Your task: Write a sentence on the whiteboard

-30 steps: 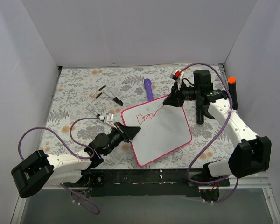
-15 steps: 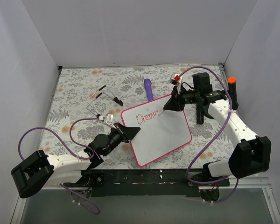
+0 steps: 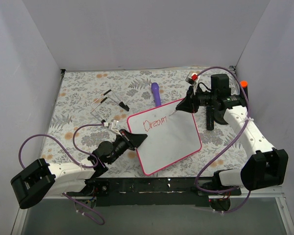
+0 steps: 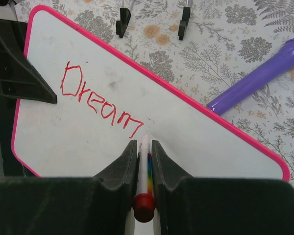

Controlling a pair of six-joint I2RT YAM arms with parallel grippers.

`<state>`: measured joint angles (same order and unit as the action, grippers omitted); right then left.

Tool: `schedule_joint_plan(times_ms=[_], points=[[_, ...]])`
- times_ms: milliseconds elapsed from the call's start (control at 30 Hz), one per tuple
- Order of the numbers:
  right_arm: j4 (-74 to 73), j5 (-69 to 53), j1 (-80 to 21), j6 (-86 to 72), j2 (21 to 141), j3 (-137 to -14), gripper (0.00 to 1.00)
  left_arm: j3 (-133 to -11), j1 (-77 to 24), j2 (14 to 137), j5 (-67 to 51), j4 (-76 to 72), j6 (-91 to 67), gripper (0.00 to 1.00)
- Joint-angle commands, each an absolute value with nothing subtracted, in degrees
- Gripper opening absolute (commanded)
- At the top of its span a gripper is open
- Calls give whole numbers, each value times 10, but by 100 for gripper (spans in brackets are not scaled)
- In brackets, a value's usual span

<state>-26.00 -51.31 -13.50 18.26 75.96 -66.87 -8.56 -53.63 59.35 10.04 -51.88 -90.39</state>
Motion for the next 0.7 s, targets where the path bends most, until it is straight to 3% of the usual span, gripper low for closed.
schedule_joint_plan(times_ms=[0, 667], points=[[-214, -497, -131, 156, 747, -679, 1, -95, -533, 570, 99, -617, -918, 0], [-203, -475, -142, 139, 785, -679, 1, -97, -531, 580, 93, -627, -920, 0]])
